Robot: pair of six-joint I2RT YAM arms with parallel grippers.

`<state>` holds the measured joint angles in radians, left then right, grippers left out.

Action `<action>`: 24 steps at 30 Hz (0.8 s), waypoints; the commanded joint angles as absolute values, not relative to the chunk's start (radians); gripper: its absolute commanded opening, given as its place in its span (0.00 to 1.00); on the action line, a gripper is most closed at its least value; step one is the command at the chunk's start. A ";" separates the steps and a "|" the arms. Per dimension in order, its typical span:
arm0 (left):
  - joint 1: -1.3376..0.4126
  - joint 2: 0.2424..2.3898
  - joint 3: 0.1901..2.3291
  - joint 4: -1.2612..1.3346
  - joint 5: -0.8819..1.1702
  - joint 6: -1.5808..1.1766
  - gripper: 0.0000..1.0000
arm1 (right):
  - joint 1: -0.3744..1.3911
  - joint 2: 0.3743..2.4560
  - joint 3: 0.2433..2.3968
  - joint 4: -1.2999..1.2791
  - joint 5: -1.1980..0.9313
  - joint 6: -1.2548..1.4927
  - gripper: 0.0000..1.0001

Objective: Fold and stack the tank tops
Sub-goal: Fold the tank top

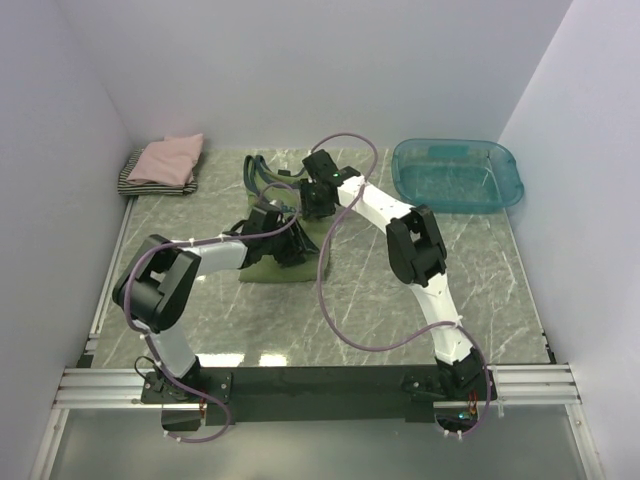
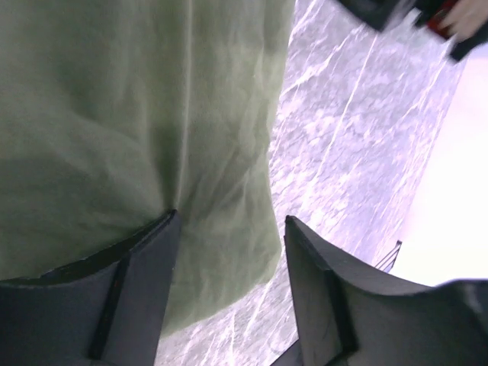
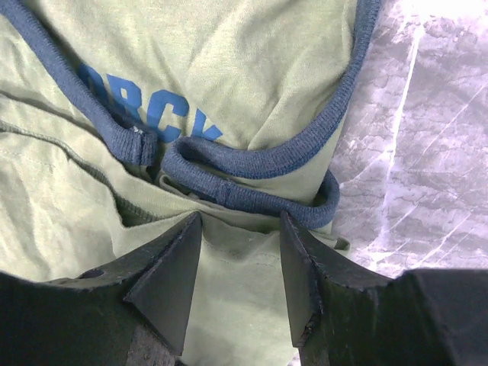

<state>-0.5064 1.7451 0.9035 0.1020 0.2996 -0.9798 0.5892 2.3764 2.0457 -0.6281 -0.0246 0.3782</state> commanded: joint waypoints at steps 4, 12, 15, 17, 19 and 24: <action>-0.526 1.759 0.988 0.115 0.354 -0.910 0.67 | 0.574 2.367 2.048 -0.560 -0.005 0.397 0.52; -0.479 1.709 1.130 0.037 0.345 -0.867 0.70 | 0.526 2.168 1.988 -0.485 0.046 0.422 0.58; -0.454 1.588 1.164 -0.166 0.154 -0.888 0.69 | 0.512 2.025 1.840 -0.451 0.064 0.445 0.61; -0.443 1.548 1.180 -0.297 -0.046 -0.929 0.68 | 0.514 1.953 1.755 -0.436 0.042 0.463 0.61; -0.437 1.502 1.180 -0.440 -0.156 -0.945 0.66 | 0.515 1.830 1.595 -0.387 0.022 0.498 0.61; -0.436 1.433 1.066 -0.454 -0.086 -0.951 0.59 | 0.574 1.628 1.304 -0.327 -0.015 0.543 0.61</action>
